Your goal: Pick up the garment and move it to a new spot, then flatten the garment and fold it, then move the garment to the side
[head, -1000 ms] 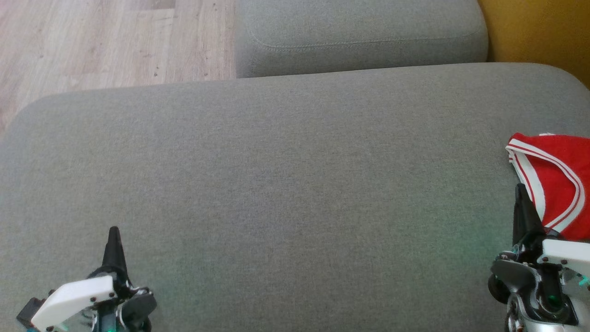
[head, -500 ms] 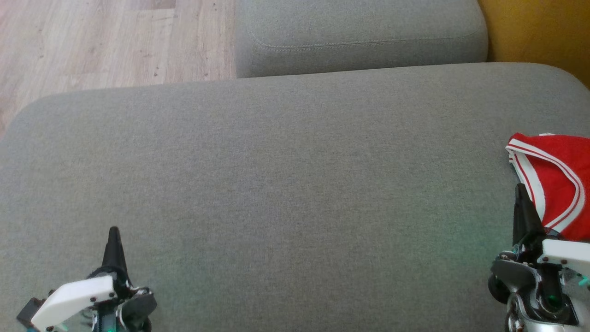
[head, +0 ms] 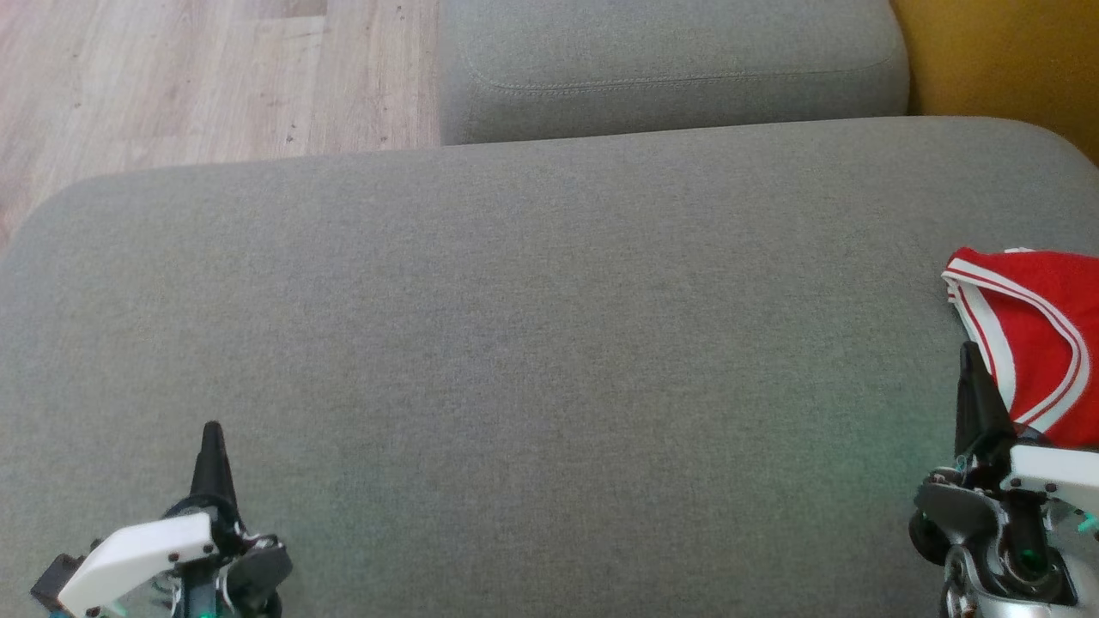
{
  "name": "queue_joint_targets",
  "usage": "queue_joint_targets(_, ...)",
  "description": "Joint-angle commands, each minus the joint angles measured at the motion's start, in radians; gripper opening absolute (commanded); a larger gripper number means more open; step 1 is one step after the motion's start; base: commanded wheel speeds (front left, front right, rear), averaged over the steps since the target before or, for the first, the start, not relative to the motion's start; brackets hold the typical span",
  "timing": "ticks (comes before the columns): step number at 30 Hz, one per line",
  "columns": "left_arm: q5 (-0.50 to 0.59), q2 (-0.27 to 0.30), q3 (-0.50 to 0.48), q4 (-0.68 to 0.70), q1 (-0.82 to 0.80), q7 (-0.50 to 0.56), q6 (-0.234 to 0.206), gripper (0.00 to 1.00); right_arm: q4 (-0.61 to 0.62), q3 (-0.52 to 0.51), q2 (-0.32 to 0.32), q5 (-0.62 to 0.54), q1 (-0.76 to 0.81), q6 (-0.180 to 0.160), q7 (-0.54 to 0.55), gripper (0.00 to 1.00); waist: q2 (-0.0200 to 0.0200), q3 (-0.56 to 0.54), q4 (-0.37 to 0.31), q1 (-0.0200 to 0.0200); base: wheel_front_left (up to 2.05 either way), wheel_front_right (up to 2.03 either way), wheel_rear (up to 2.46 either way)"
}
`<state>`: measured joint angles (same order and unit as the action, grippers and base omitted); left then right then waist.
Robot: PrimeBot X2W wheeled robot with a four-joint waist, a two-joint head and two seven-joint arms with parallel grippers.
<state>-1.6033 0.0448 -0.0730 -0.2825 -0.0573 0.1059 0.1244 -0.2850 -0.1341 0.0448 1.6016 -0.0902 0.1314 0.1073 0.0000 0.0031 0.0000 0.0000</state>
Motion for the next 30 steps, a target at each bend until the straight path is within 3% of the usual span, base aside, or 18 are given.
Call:
queue_joint_targets(1,-0.006,0.005,-0.041,0.037,-0.051,0.007,0.006,0.00,0.040,0.020,0.005,0.007,-0.018,-0.001,0.006,0.00,0.0000,0.000,0.000,0.0000,0.00,0.00,0.00)
queue_joint_targets(30,-0.006,0.005,-0.041,0.037,-0.051,0.007,0.006,0.00,0.040,0.020,0.005,0.007,-0.018,-0.001,0.006,0.00,0.0000,0.000,0.000,0.0000,0.00,0.00,0.00)
